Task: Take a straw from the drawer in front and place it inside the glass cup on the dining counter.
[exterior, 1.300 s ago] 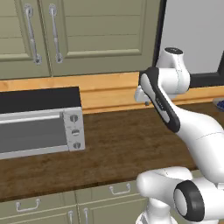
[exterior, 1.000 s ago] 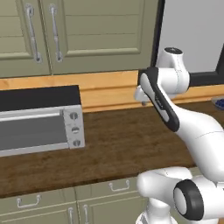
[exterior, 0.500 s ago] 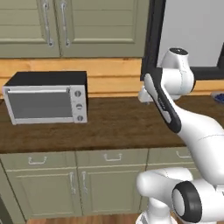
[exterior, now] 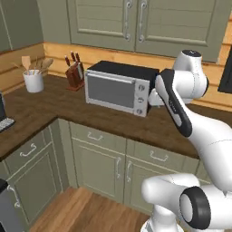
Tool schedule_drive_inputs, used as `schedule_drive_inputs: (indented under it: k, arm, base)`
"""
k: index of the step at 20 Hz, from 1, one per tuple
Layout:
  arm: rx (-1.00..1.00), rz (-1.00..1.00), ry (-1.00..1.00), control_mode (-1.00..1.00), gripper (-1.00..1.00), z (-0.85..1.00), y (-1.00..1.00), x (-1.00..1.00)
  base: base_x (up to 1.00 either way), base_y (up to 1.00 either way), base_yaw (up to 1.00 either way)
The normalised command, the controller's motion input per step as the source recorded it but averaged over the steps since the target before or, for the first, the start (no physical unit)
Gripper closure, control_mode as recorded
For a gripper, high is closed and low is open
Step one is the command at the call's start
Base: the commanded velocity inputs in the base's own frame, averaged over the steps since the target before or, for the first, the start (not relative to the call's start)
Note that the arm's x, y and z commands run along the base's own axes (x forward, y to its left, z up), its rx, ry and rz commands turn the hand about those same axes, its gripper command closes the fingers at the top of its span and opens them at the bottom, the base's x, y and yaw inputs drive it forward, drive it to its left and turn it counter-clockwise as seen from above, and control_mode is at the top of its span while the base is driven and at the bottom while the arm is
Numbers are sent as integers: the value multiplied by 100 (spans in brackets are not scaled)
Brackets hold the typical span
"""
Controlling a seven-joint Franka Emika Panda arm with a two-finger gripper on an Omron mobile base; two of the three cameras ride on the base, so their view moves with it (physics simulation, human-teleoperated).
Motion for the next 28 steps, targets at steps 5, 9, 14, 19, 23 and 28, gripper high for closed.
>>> schedule_drive_inputs:
  k: [5, 9, 14, 19, 23, 28]
  arm:
    - [0, 0, 0, 100, -100, 0, 0, 0]
    - [0, 0, 0, 100, -100, 0, 0, 0]
    - [0, 0, 0, 100, -100, 0, 0, 0]
    - [0, 0, 0, 100, -100, 0, 0, 0]
    - [0, 0, 0, 100, -100, 0, 0, 0]
    - [0, 6, 0, -100, -100, 0, -14, 4]
  base:
    - [-1, -69, 67]
    - [-29, -98, 52]
    - [-52, -84, 28]
    - [-27, -52, 15]
    - [12, -59, 11]
    - [24, -44, 7]
